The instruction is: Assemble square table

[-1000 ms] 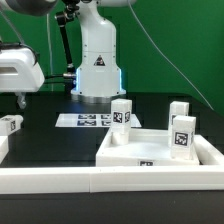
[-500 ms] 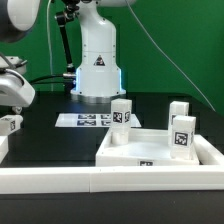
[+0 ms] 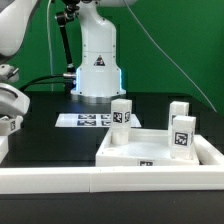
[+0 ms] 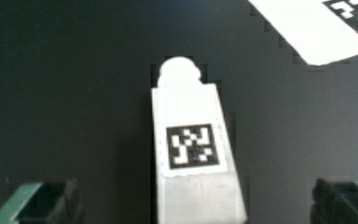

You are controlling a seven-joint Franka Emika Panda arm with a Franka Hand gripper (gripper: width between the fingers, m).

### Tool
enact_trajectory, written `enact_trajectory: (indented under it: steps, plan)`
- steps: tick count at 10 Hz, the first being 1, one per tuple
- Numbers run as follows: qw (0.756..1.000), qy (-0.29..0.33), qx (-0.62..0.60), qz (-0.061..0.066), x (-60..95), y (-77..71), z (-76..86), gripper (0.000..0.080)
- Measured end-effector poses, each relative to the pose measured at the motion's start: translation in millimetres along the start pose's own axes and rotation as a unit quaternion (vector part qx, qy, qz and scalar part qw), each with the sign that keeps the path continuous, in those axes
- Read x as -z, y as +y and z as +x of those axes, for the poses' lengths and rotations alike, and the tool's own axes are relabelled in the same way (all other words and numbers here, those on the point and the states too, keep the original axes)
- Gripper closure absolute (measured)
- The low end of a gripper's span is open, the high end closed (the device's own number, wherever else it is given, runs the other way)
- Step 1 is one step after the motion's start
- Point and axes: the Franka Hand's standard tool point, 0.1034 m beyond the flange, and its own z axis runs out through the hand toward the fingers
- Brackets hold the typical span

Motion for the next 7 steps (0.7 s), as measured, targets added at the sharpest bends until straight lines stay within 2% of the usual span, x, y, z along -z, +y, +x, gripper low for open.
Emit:
enact_trajectory:
  steps: [7]
  plan:
    - [1.000,0.002,0.012,-0.002,-7.2,1.4,2.4,0.0151]
